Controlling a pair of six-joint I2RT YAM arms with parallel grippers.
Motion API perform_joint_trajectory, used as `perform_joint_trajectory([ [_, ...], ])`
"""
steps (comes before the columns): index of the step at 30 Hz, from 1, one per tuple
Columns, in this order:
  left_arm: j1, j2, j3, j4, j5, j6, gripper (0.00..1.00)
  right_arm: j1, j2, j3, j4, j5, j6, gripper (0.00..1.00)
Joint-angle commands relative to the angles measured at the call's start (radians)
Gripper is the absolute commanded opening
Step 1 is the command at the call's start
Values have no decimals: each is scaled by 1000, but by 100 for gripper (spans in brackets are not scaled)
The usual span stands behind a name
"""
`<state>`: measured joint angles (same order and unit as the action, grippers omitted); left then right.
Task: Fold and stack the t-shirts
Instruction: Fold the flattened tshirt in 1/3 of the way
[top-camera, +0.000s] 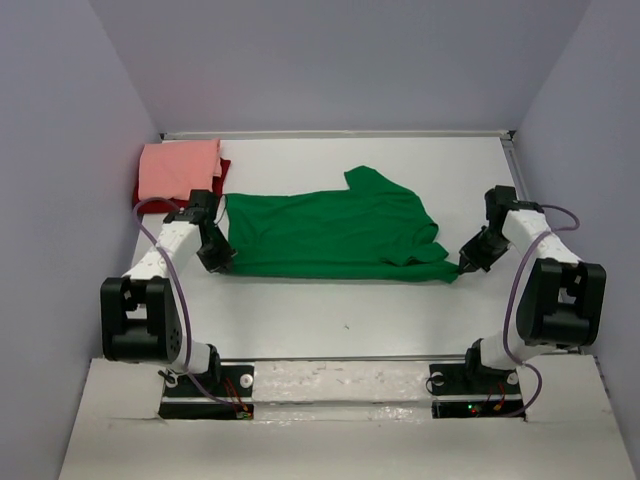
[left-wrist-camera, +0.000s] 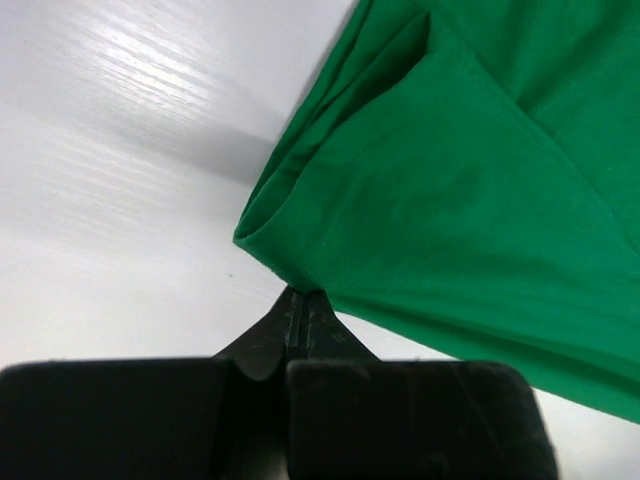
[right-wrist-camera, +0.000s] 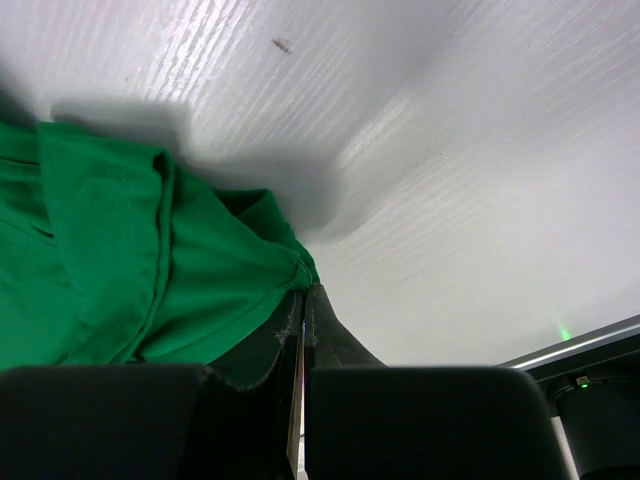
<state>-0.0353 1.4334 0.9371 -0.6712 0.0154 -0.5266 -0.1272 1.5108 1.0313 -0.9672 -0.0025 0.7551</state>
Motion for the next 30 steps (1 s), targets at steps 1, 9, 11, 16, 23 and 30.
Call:
perform_joint_trajectory([
  [1,5,15,-1,9,-20,10,0,-34,19,7,-13,62,-54,0],
  [9,5,36,2,13,-20,16,0,-45,-17,-43,22,-59,-108,0],
  [11,5,33,5,7,-20,16,0,-45,-46,-56,25,-88,-119,0],
  [16,3,15,2,-14,-20,17,0,-45,-52,-43,1,-154,-117,0],
  [23,2,-62,-72,-21,20,1,10,-45,-149,-10,-54,-225,-96,38],
  [30,-18,-200,-156,-62,61,-98,70,-34,-127,39,-88,-171,-143,72],
])
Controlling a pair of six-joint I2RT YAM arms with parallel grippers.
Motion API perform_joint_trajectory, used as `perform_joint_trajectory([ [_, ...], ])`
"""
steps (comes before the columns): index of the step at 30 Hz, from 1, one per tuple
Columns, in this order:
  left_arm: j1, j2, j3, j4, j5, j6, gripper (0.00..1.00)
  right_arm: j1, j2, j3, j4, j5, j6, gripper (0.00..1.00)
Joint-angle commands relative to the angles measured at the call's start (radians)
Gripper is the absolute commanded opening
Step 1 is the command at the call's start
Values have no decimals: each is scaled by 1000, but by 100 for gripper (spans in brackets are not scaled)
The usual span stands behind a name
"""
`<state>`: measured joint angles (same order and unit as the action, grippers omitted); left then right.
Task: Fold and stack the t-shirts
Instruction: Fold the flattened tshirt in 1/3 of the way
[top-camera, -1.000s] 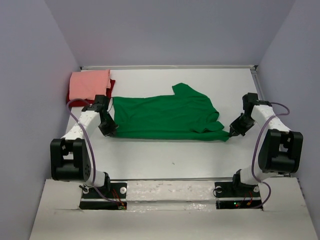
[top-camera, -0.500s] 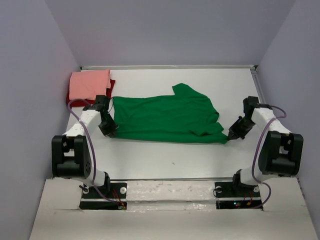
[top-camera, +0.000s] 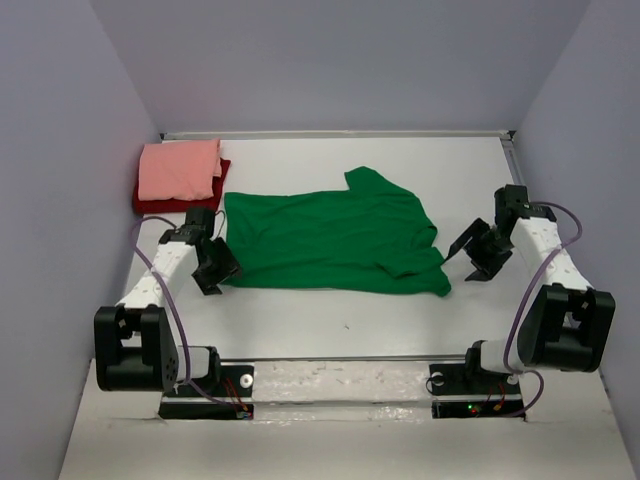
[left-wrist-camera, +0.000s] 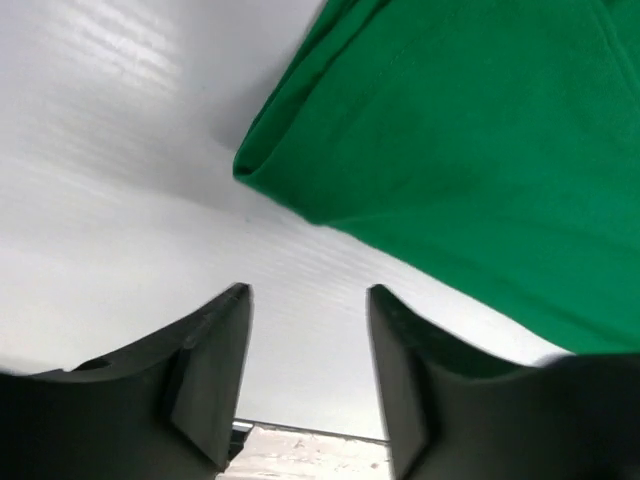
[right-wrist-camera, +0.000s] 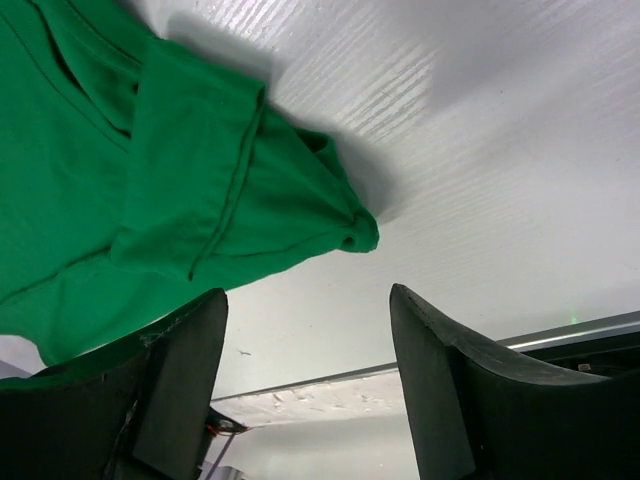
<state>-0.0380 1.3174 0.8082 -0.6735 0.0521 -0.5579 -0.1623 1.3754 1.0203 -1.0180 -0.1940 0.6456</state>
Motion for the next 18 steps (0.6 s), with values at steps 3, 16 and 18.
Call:
perform_joint_trajectory([
  [3,-34,-116,-11,-103,-7,-100,88,27,2,84,-45,68,-34,72],
  [16,-155,0,236,-112,-244,-83,92,73,213,383,32,52,-248,67],
  [18,-155,45,285,-86,-248,-65,92,73,267,443,47,21,-264,66],
])
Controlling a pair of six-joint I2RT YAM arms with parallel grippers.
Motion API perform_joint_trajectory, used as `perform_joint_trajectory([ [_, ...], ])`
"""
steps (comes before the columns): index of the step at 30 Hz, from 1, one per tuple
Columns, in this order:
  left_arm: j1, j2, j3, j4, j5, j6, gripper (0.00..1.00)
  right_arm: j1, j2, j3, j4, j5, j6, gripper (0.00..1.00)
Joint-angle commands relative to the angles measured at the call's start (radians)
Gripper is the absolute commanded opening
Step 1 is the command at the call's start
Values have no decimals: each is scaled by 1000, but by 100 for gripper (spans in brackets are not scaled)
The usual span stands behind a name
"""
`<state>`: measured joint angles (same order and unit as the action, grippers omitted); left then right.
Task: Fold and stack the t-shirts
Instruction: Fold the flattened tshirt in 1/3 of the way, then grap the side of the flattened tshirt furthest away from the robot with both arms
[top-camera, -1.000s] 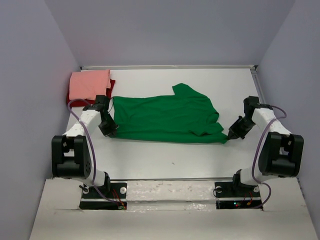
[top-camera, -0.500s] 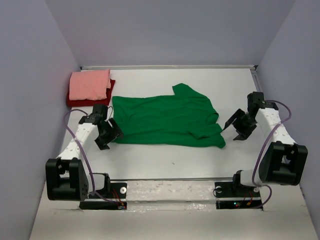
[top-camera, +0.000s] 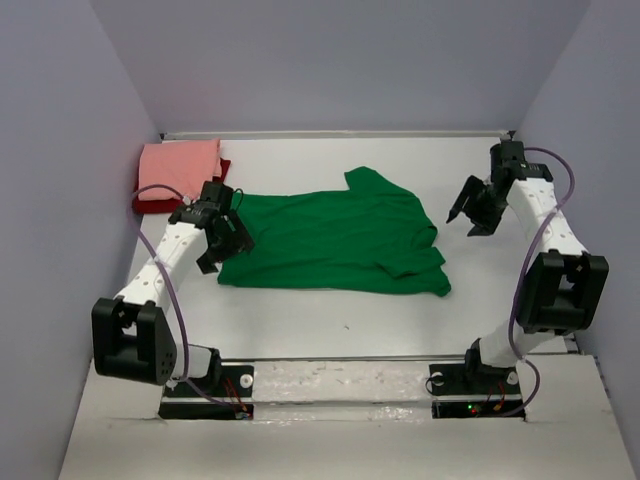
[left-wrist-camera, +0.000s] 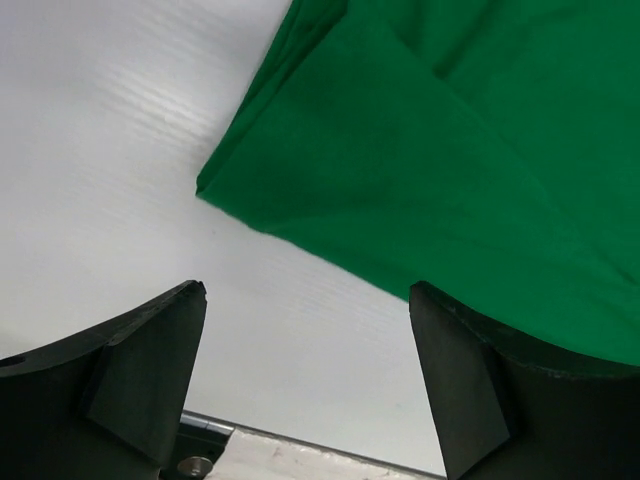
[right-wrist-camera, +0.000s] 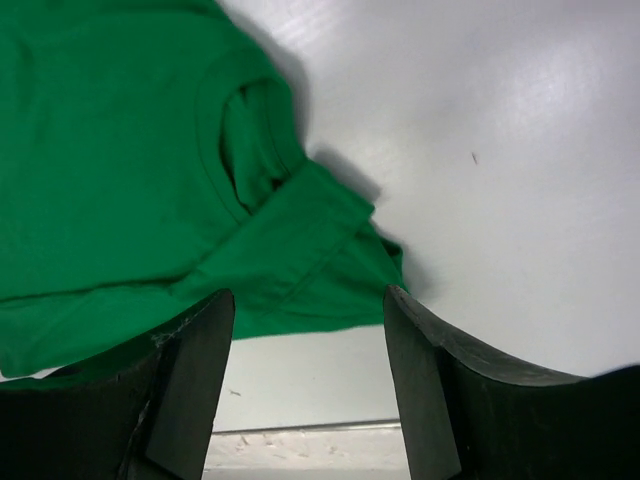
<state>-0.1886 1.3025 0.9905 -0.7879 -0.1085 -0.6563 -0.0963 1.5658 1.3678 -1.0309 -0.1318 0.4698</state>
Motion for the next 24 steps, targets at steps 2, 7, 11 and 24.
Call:
perform_joint_trajectory([
  [2,-5,142,179,51,-73,49,91,17,157,147,75,-124,-106,66],
  [7,-5,320,339,111,-4,84,85,43,345,335,25,-133,-184,65],
  [11,3,506,532,102,-14,125,74,75,477,551,-23,-140,-209,63],
  [24,18,586,852,59,205,231,57,145,580,747,56,-599,-19,34],
])
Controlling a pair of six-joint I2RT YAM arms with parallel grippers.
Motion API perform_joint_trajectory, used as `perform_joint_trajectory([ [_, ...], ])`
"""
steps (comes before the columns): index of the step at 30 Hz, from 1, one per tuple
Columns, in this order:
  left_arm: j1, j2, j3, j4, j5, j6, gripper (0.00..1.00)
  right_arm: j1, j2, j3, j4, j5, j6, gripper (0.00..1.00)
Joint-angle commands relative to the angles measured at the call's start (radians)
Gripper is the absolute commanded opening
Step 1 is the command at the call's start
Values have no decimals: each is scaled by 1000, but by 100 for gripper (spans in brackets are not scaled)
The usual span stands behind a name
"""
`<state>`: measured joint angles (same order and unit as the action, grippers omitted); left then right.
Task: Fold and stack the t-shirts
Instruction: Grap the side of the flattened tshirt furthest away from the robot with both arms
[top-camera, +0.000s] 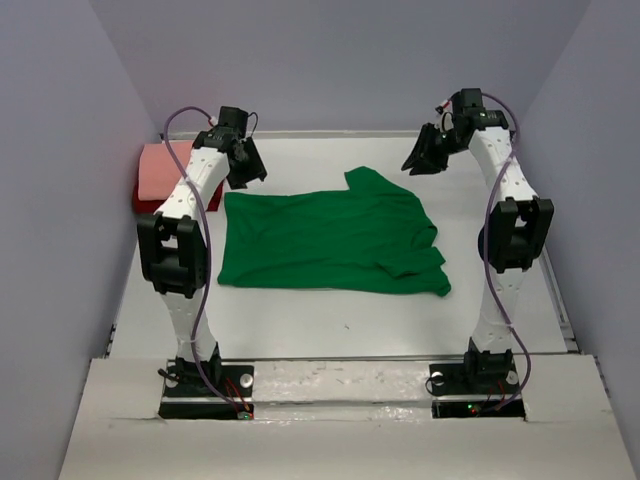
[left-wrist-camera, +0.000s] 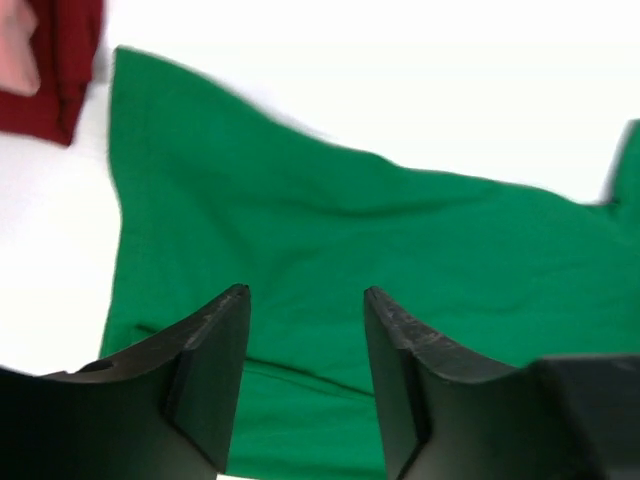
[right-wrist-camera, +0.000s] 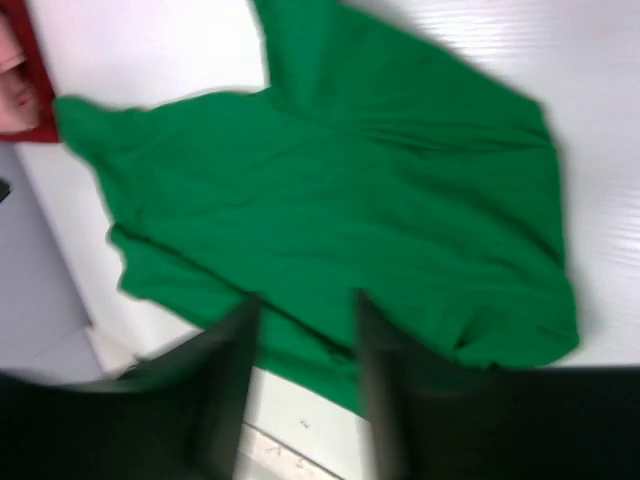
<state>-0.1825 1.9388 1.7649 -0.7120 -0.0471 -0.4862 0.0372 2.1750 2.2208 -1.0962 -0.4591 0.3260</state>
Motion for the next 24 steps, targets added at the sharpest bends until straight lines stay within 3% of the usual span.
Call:
perform_joint_trajectory([
  [1,14,-54,83,-14,160,66,54,12,-44,-137,160,-309,148,19],
  [3,14,-84,67,25,184,72,43,39,-49,-104,133,-245,148,0],
  [7,15,-118,28,77,179,100,41,67,48,86,-46,86,-6,0],
  [9,14,-109,44,45,109,126,41,88,65,74,-70,267,-48,0],
  [15,14,-147,-27,51,58,132,42,89,-52,-205,91,160,-35,0],
  [21,14,-103,-68,43,75,152,43,89,-67,-292,110,68,-33,0],
  [24,14,-66,-67,43,62,159,43,89,-37,-241,96,80,-41,0],
])
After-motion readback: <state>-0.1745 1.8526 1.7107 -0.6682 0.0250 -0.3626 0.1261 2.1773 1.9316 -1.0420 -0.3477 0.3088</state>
